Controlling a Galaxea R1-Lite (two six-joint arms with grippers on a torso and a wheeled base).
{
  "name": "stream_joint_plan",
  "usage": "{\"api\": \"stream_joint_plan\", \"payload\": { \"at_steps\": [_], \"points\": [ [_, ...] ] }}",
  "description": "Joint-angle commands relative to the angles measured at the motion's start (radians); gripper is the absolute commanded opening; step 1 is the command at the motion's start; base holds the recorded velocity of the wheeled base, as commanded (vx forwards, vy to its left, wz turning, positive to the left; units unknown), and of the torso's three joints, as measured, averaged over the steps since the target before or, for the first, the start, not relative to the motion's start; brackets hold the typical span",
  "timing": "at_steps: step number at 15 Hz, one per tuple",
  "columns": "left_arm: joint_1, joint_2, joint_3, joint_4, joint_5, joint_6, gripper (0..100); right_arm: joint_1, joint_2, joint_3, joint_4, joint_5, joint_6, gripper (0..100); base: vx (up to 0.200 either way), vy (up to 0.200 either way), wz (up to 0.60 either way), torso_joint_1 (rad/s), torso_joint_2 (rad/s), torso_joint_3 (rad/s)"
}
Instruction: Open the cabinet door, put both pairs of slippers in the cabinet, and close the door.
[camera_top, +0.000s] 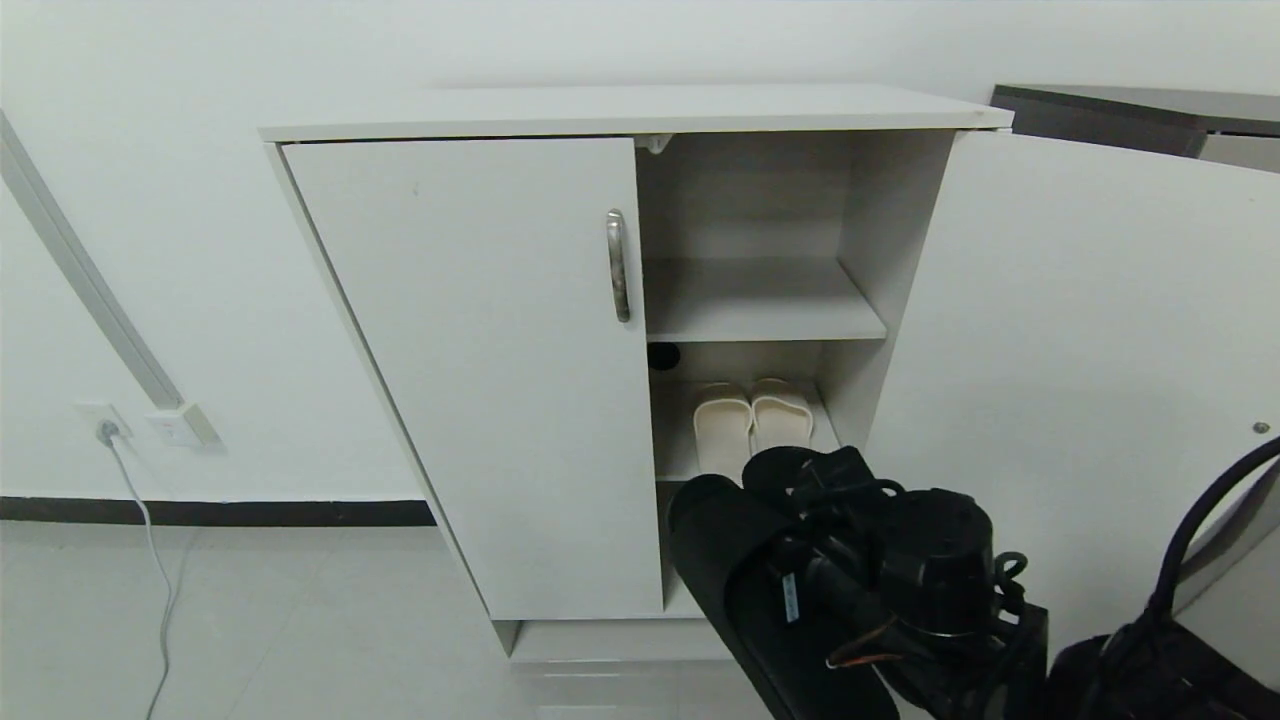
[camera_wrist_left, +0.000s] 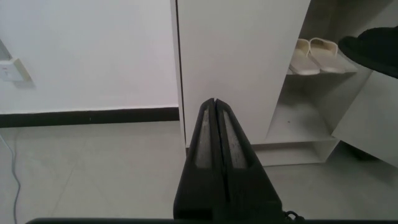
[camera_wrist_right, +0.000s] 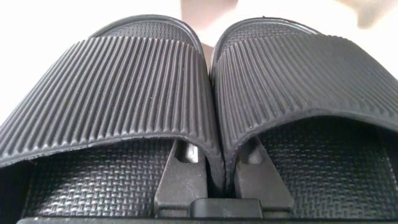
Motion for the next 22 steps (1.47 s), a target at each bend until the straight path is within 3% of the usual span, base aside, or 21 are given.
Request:
{"api": "stream_joint_plan", "payload": {
  "at_steps": [1,2,5,9,12,22],
  "points": [
    [0.000,0.000,0.000,0.001,-0.001,0.000,0,0.037,-0.001,-0.160,0.150,-0.096,0.068,0,0.000,0.000,0.00,0.000,0.00,0.000],
    [0.000,0.001,0.000,0.000,-0.001,0.000,0,0.049,-0.027,-0.266,0.354,-0.174,0.154,0,0.000,0.000,0.00,0.000,0.00,0.000],
    [0.000,0.001,0.000,0.001,-0.002,0.002,0,0.094,-0.062,-0.428,0.670,-0.286,0.260,0,0.000,0.000,0.00,0.000,0.00,0.000],
    [0.000,0.001,0.000,0.001,-0.002,0.002,0,0.107,-0.081,-0.580,0.895,-0.306,0.329,0,0.000,0.000,0.00,0.000,0.00,0.000],
    [0.000,0.001,0.000,0.001,-0.002,0.002,0,0.107,-0.074,-0.655,0.946,-0.413,0.322,0,0.000,0.000,0.00,0.000,0.00,0.000],
    [0.000,0.000,0.000,0.001,-0.002,0.002,0,0.077,-0.090,-0.706,0.938,-0.452,0.243,0,0.000,0.000,0.00,0.000,0.00,0.000]
  ]
}}
